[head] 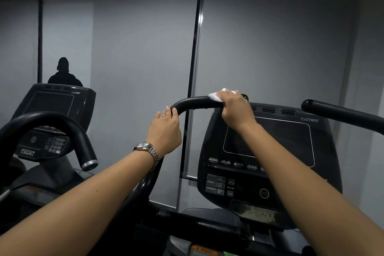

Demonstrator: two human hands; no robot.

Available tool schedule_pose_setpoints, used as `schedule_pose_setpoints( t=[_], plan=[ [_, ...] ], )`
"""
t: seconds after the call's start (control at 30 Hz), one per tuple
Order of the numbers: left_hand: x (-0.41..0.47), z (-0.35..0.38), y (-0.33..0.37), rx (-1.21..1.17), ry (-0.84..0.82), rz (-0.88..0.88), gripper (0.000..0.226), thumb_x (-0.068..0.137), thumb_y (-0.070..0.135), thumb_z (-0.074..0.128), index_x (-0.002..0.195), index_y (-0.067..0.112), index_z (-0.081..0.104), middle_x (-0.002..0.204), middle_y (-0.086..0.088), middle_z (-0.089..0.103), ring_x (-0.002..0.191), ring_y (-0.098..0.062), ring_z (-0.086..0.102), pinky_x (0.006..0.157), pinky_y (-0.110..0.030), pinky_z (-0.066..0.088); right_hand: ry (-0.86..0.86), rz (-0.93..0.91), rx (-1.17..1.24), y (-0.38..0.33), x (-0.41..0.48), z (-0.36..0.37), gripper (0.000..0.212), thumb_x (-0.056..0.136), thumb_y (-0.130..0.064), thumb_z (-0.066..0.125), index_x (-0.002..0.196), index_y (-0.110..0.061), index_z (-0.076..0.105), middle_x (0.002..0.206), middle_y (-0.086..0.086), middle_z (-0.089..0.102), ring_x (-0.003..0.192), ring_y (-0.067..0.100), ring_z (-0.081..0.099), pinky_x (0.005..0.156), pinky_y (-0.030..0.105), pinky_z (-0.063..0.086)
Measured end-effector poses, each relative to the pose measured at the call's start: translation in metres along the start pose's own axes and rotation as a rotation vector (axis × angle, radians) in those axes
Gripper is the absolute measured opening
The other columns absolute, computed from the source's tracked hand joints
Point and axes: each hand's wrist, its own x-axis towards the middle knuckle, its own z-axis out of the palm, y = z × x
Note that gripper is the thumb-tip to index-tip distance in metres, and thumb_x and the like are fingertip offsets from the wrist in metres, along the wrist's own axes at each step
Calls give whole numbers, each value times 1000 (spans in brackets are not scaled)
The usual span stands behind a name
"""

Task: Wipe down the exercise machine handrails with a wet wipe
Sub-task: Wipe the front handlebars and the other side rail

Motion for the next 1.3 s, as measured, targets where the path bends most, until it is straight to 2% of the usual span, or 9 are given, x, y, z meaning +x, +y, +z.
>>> schedule_pose_setpoints(
  t=[0.17,0.3,0.4,0.53,0.73,0.9,1.03,1.1,1.3],
  plan=[
    [-1,-1,-1,6,-1,10,67,94,26,41,148,0,11,154,-23,18,143,-29,21,118,-38,15,110,58,46,20,-16,-6,57,76,10,42,125,-14,57,128,3,59,113,32,52,78,38,48],
    [0,-1,-2,29,-5,14,67,94,28,41,148,0,11,153,-23,18,142,-28,22,117,-38,15,14,85,-46,-6,8,3,45,79,5,40,117,-10,58,116,8,59,107,33,49,78,38,45],
    [1,-1,-2,37,-1,16,68,94,28,42,148,0,11,153,-23,19,142,-28,22,117,-38,15,-41,-39,4,-24,-1,13,55,80,7,42,130,-14,49,133,5,51,117,31,44,87,43,49],
    [-2,-1,-6,54,-13,40,70,93,27,43,148,1,9,154,-22,17,143,-26,21,117,-39,15,-6,-36,48,-10,-23,7,67,84,11,44,144,-18,40,151,-3,37,141,20,29,109,39,34],
    [-2,-3,-6,26,-25,49,71,93,26,45,148,0,8,154,-23,16,142,-29,22,118,-36,16,-41,-10,12,-41,-4,15,60,81,8,46,137,-12,42,146,9,39,122,33,40,91,47,49],
    [-5,-2,-8,-21,-23,53,73,93,23,46,149,1,6,155,-21,12,142,-30,21,116,-35,19,-21,-146,61,-19,-24,18,68,83,12,50,144,-17,39,151,-2,36,143,20,26,114,43,31],
    [-6,0,-8,-75,-21,51,73,93,22,46,150,3,4,157,-19,8,143,-29,21,114,-35,24,17,41,9,-28,-10,12,63,83,9,46,141,-15,40,148,7,38,126,32,39,94,48,49],
    [-6,0,-8,-86,-13,48,72,93,21,46,150,3,4,157,-19,8,143,-29,21,113,-35,25,-43,-27,-20,-45,-3,18,64,81,9,45,140,-15,38,149,8,34,124,33,38,89,47,50],
    [-6,1,-13,-91,-18,62,71,93,17,44,150,4,4,157,-19,6,144,-28,18,114,-35,24,-40,-240,-3,-15,-18,21,73,81,14,51,144,-18,37,152,-3,33,144,15,21,119,35,14]
  ],
)
